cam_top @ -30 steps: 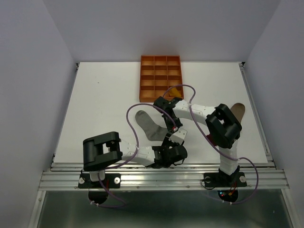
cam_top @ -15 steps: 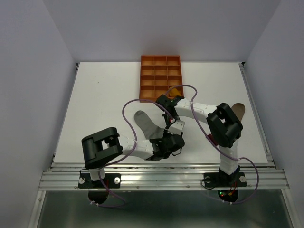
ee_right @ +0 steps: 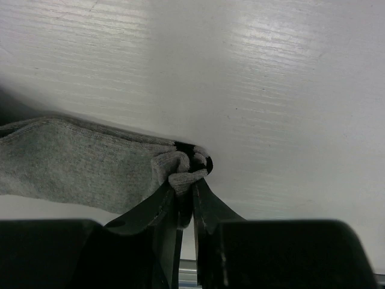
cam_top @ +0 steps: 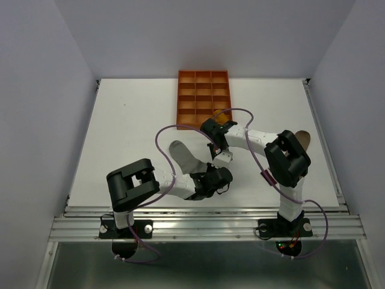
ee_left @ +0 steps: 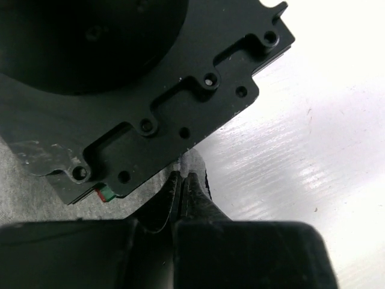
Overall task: Roll the socks
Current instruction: Roll the sock at the center of the board.
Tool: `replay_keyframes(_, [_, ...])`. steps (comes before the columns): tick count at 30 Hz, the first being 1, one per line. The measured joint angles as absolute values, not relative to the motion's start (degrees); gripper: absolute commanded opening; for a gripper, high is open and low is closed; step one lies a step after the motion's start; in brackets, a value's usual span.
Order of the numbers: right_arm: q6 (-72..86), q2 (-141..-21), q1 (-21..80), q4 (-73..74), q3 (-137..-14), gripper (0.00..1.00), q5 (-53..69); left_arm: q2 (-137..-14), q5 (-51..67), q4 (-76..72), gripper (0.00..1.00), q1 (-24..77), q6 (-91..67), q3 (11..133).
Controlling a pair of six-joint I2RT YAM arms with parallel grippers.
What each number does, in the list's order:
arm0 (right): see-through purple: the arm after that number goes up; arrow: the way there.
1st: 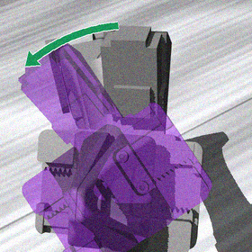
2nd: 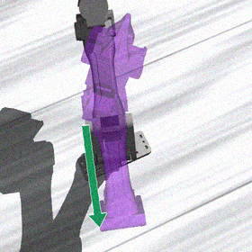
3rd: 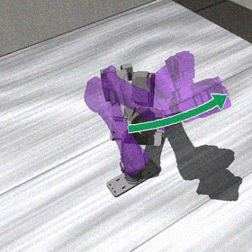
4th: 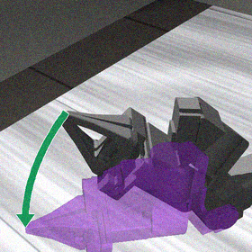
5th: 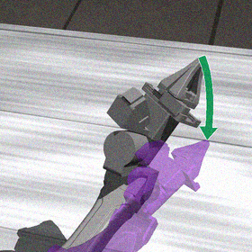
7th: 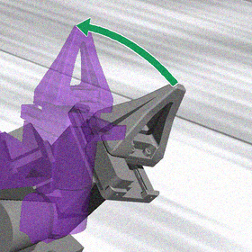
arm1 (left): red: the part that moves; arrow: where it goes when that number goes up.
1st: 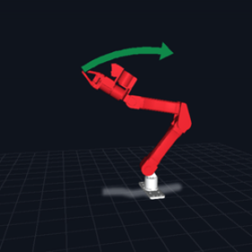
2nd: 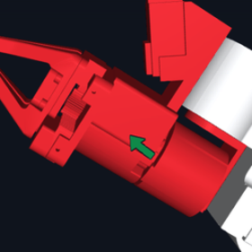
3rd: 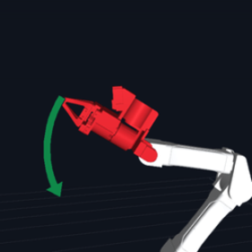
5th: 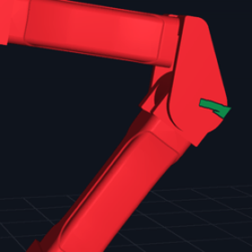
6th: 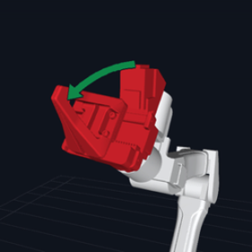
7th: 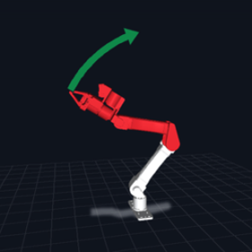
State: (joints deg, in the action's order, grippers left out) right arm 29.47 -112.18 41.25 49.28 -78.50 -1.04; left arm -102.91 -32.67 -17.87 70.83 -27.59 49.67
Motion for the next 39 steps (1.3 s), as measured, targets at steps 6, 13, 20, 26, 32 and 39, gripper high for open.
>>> replay_keyframes(6, [30.1,-111.5,40.6,47.2,-77.8,0.44,0.3,-102.9,-30.3,-18.0,0.0,70.0,-26.2,49.6])
replay_keyframes(13, [32.2,-109.2,37.2,38.9,-76.1,0.45,5.1,-102.4,-25.5,-19.0,0.0,65.6,-29.1,49.1])
replay_keyframes(20, [34.4,-102.6,34.0,29.0,-70.5,0.46,9.5,-101.7,-20.0,-21.6,0.0,60.4,-34.4,47.5])
replay_keyframes(26, [35.7,-100.3,32.6,26.2,-63.4,0.46,12.3,-99.7,-16.1,-24.6,0.0,57.6,-37.7,44.1])
replay_keyframes(32, [38.8,-98.9,30.6,23.0,-59.8,0.46,13.4,-97.6,-13.5,-27.0,0.0,54.6,-41.2,40.4])
replay_keyframes(39, [41.6,-97.6,29.2,18.0,-58.7,0.41,13.9,-97.0,-10.7,-29.0,0.0,52.2,-43.5,38.7])
